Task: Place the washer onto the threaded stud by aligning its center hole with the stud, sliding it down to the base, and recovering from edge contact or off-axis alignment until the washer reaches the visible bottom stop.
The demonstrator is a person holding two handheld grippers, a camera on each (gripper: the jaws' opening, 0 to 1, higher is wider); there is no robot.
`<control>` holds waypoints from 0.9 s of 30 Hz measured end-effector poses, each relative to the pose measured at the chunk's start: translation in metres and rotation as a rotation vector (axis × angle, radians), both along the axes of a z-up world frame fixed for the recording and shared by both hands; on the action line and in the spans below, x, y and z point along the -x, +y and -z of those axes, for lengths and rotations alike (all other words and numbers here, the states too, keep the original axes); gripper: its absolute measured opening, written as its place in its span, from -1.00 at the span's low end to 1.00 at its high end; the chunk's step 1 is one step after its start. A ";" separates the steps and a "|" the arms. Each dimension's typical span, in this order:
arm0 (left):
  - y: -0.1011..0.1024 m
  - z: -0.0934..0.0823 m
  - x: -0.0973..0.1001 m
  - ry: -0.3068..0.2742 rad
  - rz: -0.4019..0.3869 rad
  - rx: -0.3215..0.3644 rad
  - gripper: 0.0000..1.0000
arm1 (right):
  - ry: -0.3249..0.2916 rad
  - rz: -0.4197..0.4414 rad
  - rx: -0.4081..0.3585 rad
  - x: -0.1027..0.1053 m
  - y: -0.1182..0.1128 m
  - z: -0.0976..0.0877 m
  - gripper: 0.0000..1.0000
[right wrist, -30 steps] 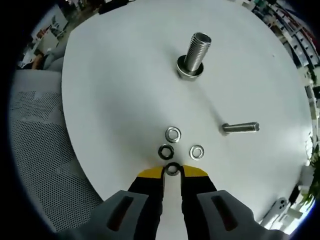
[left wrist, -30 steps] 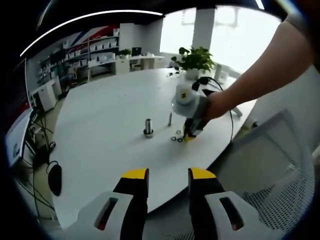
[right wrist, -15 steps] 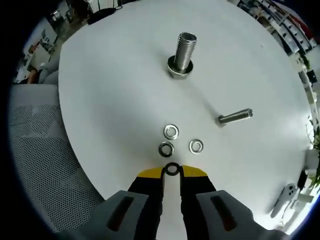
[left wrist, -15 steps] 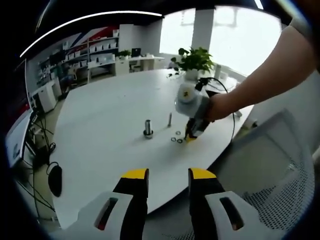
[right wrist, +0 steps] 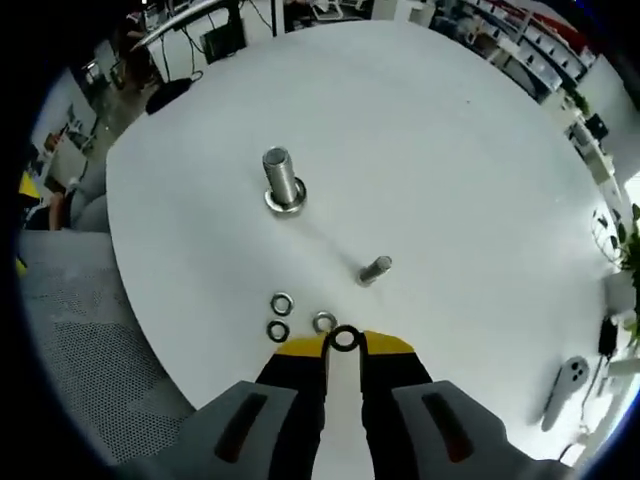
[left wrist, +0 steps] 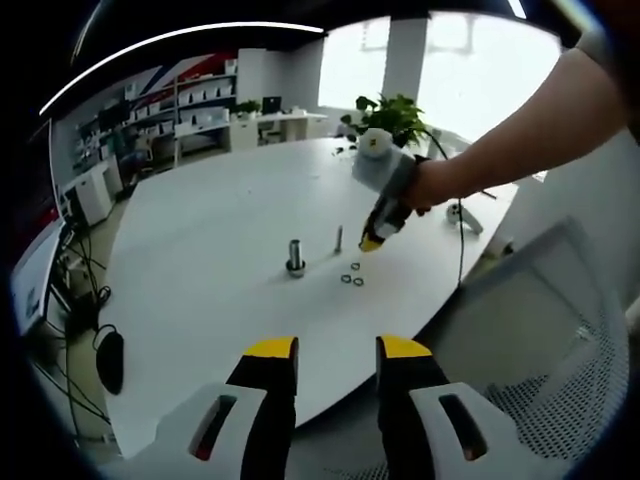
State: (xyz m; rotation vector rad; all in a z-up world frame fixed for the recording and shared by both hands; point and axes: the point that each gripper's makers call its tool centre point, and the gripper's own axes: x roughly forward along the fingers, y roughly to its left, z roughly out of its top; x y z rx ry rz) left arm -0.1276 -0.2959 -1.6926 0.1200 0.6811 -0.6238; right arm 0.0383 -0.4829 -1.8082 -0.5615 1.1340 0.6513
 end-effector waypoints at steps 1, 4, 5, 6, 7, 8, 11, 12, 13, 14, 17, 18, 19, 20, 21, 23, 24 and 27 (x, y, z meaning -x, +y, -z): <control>0.000 0.000 0.000 0.000 0.000 0.000 -0.42 | -0.002 0.003 -0.004 -0.002 0.000 -0.002 -0.73; 0.000 0.000 0.000 -0.002 -0.001 0.000 -0.43 | -0.038 -0.002 -0.006 -0.015 -0.001 -0.014 -0.73; 0.000 -0.001 0.000 -0.002 -0.002 0.001 -0.43 | -0.046 -0.004 -0.008 -0.017 -0.001 -0.017 -0.73; 0.000 0.000 -0.001 -0.002 -0.002 0.001 -0.43 | -0.060 -0.008 -0.012 -0.022 0.000 -0.021 -0.73; 0.000 0.000 -0.001 -0.002 -0.003 0.001 -0.43 | -0.063 -0.009 -0.013 -0.024 0.000 -0.023 -0.73; 0.000 0.000 -0.001 -0.002 -0.002 0.001 -0.43 | -0.066 -0.014 -0.014 -0.028 0.001 -0.025 -0.73; 0.000 0.000 0.000 0.000 -0.001 -0.002 -0.43 | -0.088 -0.031 -0.012 -0.034 0.004 -0.030 -0.73; 0.000 0.000 -0.001 0.000 -0.001 -0.002 -0.43 | -0.095 -0.032 -0.022 -0.035 0.007 -0.032 -0.73; 0.001 0.000 -0.001 -0.001 -0.002 -0.002 -0.43 | -0.096 -0.034 -0.027 -0.036 0.009 -0.032 -0.73; 0.001 0.000 -0.001 -0.001 -0.004 -0.002 -0.43 | -0.097 -0.044 -0.028 -0.037 0.012 -0.031 -0.73; 0.001 0.000 -0.001 -0.001 -0.002 -0.003 -0.43 | -0.099 -0.097 -0.001 -0.035 0.017 -0.029 -0.73; 0.001 0.000 -0.001 0.000 -0.002 -0.003 -0.43 | -0.097 -0.107 0.004 -0.035 0.019 -0.028 -0.73; 0.001 0.000 -0.001 0.001 -0.001 -0.004 -0.43 | -0.095 -0.115 0.005 -0.035 0.021 -0.026 -0.73; 0.001 0.000 -0.001 0.000 -0.001 -0.004 -0.43 | -0.091 -0.120 0.006 -0.034 0.022 -0.025 -0.73; 0.001 0.000 -0.001 0.000 -0.001 -0.004 -0.43 | -0.089 -0.136 0.015 -0.033 0.024 -0.025 -0.73; 0.001 0.001 -0.001 0.000 -0.003 -0.005 -0.44 | -0.099 -0.159 0.033 -0.034 0.022 -0.023 -0.73; 0.001 0.000 -0.001 0.000 -0.003 -0.005 -0.44 | -0.093 -0.158 0.034 -0.034 0.022 -0.021 -0.73; 0.001 0.001 -0.001 0.001 -0.002 -0.006 -0.44 | -0.081 -0.150 0.039 -0.035 0.020 -0.020 -0.73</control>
